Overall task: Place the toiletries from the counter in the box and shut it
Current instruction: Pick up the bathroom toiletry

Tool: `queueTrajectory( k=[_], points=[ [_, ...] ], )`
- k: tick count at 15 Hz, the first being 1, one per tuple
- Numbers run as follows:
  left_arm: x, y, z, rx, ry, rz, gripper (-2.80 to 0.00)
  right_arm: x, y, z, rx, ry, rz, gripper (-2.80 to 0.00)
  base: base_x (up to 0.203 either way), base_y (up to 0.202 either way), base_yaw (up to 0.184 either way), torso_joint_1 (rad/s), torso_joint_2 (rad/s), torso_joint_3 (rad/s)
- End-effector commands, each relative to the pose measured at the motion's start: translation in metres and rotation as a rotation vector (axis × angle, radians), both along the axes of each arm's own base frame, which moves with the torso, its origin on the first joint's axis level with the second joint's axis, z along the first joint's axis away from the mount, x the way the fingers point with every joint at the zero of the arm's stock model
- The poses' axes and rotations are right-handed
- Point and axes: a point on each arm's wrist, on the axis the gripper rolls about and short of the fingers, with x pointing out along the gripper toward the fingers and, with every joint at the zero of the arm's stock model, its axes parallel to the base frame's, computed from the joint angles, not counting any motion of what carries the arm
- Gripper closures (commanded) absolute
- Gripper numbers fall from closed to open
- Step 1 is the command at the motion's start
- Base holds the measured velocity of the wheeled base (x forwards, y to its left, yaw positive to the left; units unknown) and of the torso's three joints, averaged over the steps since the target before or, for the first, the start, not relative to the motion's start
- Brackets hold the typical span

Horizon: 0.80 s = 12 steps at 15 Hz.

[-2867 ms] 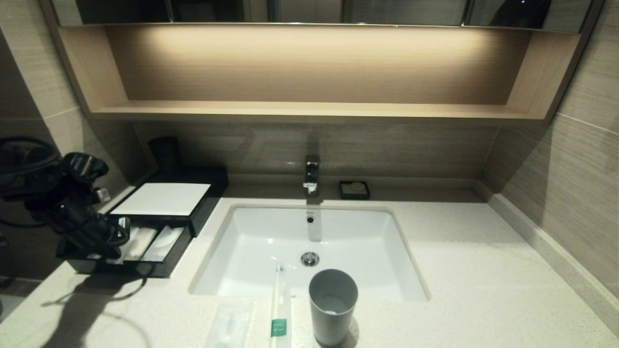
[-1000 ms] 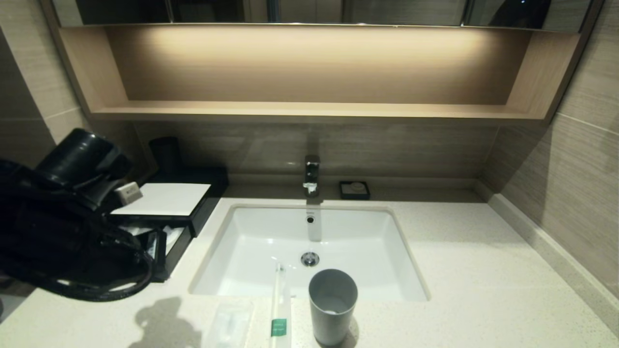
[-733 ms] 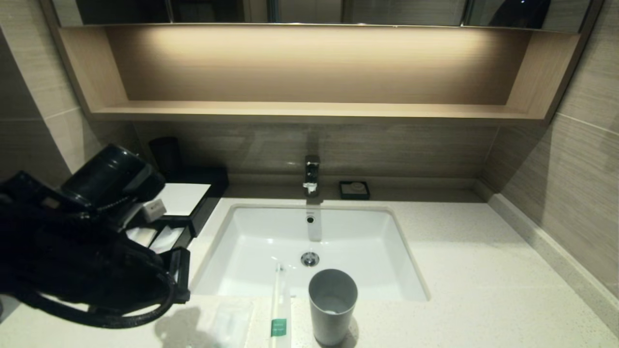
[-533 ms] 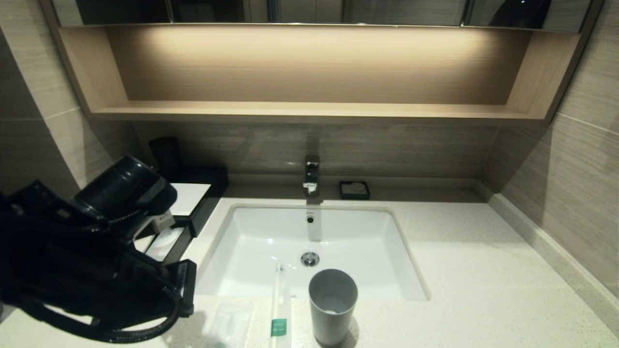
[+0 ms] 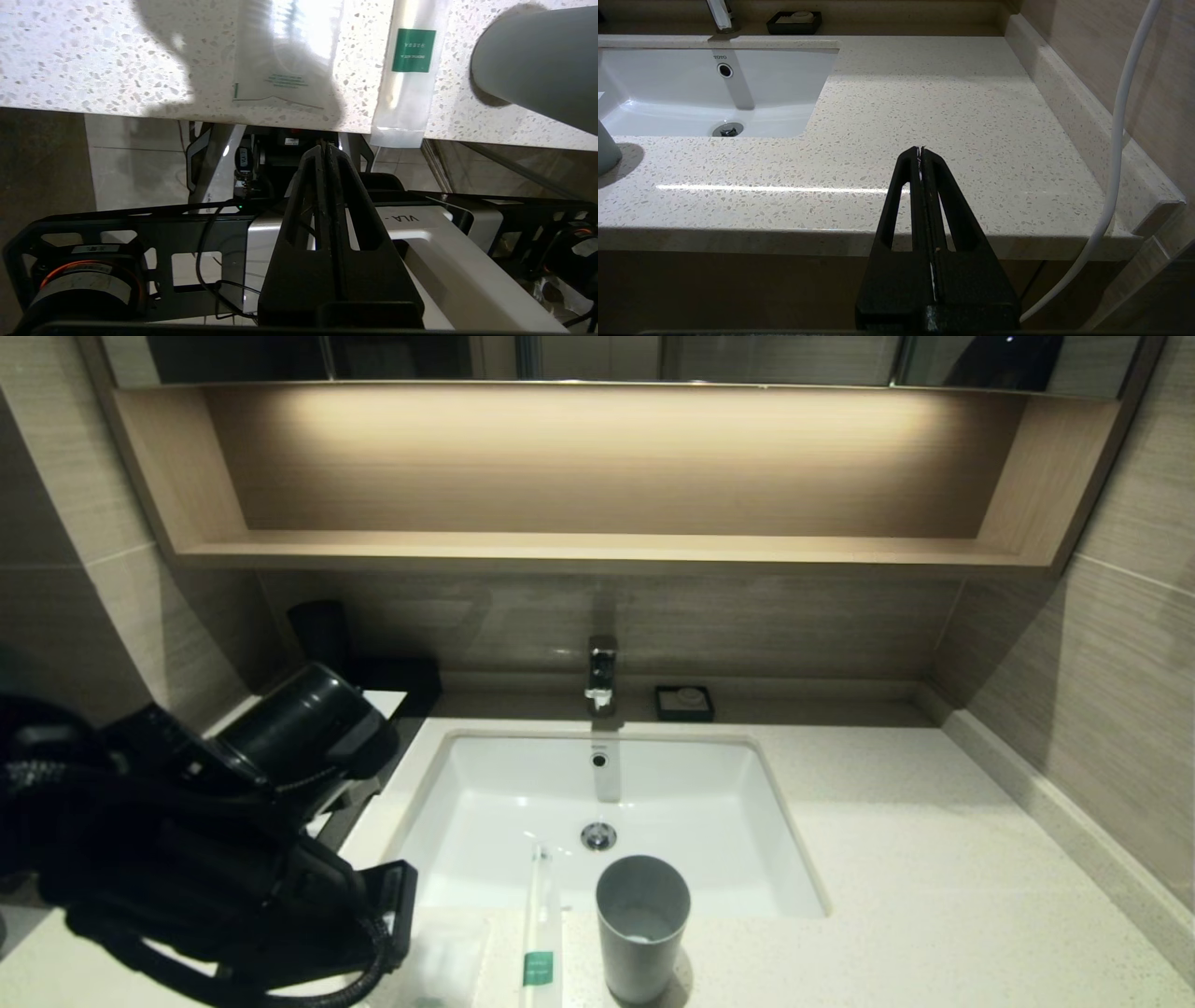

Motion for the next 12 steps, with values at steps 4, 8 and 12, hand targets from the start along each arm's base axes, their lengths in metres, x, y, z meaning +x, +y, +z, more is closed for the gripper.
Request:
queueTrajectory(
  k=[4,8,12],
  points=[
    [0.004,-0.026,0.001,0.006,0.058,0.001,0.0,0.0,0.0,0.0,0.0,0.001,0.0,0.0,0.0,0.0,0.0,0.0,0.0,0.0],
    [0.0,-0.044,0.002,0.024,0.101,-0.019,0.0,0.0,0.0,0.0,0.0,0.001,0.0,0.0,0.0,0.0,0.0,0.0,0.0,0.0],
    [0.002,-0.046,0.0,0.031,0.098,-0.024,0.0,0.0,0.0,0.0,0.0,0.001,0.0,0.0,0.0,0.0,0.0,0.0,0.0,0.0]
  ],
)
